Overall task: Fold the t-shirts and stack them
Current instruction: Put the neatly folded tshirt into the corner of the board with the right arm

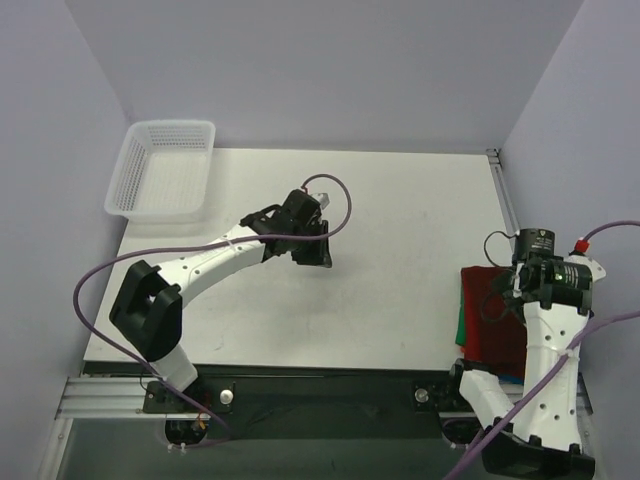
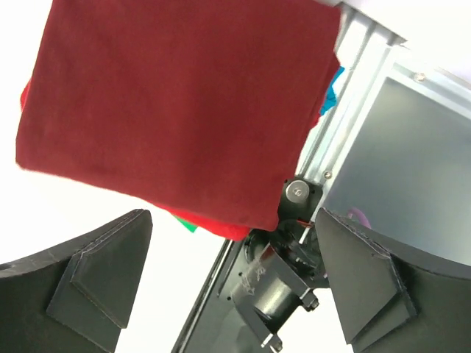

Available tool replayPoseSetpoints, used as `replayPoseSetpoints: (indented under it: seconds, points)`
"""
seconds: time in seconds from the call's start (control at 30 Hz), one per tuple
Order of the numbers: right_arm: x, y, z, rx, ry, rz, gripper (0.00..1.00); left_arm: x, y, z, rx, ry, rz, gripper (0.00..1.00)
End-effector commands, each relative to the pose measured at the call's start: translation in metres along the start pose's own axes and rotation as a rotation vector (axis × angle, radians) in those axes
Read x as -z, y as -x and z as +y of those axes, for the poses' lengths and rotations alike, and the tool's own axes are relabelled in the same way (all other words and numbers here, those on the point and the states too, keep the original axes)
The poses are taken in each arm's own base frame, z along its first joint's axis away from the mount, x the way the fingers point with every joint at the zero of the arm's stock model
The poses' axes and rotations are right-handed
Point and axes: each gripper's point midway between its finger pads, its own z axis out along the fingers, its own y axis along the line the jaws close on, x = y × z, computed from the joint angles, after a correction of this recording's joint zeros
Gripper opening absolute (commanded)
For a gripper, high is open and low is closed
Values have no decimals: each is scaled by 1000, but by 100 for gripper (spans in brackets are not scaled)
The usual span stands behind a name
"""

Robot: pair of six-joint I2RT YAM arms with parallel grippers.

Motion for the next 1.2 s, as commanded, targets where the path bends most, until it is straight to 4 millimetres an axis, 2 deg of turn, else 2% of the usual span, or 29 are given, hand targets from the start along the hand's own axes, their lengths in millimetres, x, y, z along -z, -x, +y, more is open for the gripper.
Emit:
replayPoseSetpoints:
  seconds: [0.0,0.17,0.33,0.4,0.47,0.5,0.53,0.57,0.63,0.67,0.7,0.73,0.77,0.87,0.9,1.0,1.17]
  points:
    - [7,-12,-4,72,86,11,100,17,14,-14,-9,-65,-77,35]
    - [17,-23,36,70,370,2,100,41,11,-11,-5,-76,-125,37]
    - [33,-34,78,108,601,17,100,65,10,3,5,-54,-174,39]
    - [34,-34,91,124,619,-4,100,78,11,12,9,-47,-203,40]
    - [44,-45,108,186,673,-9,100,93,13,17,5,-46,-238,40]
    - [45,-48,116,216,670,-14,100,96,13,27,17,-30,-242,41]
    - [46,-44,124,225,666,-58,100,100,11,30,16,-25,-244,41]
    - [58,-56,134,282,706,-66,100,110,12,33,14,-29,-266,42]
    - [63,-57,150,326,693,-129,100,115,8,47,25,-4,-272,42]
    - [76,-72,159,388,735,-139,100,123,8,50,15,-3,-288,43]
    - [82,-77,170,417,735,-153,100,126,4,56,15,12,-285,43]
    - [87,-78,175,438,732,-193,100,126,1,65,17,31,-283,43]
    - [97,-90,181,486,759,-211,100,132,-2,68,4,35,-293,44]
    - [108,-108,200,522,784,-257,100,135,-14,86,2,80,-292,45]
    - [115,-122,209,550,819,-258,100,135,-18,90,0,87,-291,45]
    - [119,-144,221,602,870,-264,100,137,-27,99,-13,102,-299,45]
    - [107,-161,226,648,861,-258,100,142,-37,109,-26,122,-317,46]
